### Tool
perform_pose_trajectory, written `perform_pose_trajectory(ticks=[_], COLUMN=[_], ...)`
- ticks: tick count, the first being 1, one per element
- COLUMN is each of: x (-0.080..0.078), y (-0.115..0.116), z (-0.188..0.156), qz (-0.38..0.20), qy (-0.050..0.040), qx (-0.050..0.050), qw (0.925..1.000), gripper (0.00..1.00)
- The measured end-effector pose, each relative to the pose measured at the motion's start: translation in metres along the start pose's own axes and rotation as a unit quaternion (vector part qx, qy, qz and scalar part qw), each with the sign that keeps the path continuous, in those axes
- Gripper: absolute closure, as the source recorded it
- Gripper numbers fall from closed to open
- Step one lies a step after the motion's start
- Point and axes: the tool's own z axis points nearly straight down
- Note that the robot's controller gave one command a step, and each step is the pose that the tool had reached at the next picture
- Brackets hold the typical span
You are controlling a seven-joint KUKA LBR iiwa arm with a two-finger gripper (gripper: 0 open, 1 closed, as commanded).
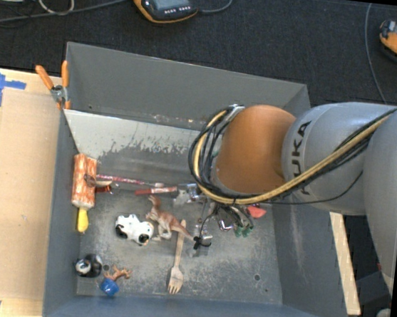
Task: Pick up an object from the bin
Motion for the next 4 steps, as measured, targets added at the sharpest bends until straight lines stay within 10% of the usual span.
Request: perform_pose_trajectory(ticks=[1,2,3,4], x=[-0.045,-0.04,-0.037,-0.034], y=[0.008,0.053,0.034,-0.023], z=[0.007,0.054,0.055,0.052], qz=[0.05,0.025,0.049,0.042], qy=[-0.0034,0.0014,-0.0041,-0.0001], qx=[0.001,0.0,0.0,-0.002], qw=[0.9987,0.9997,0.9988,0.9991], gripper=[0.0,0.0,0.0,1.0])
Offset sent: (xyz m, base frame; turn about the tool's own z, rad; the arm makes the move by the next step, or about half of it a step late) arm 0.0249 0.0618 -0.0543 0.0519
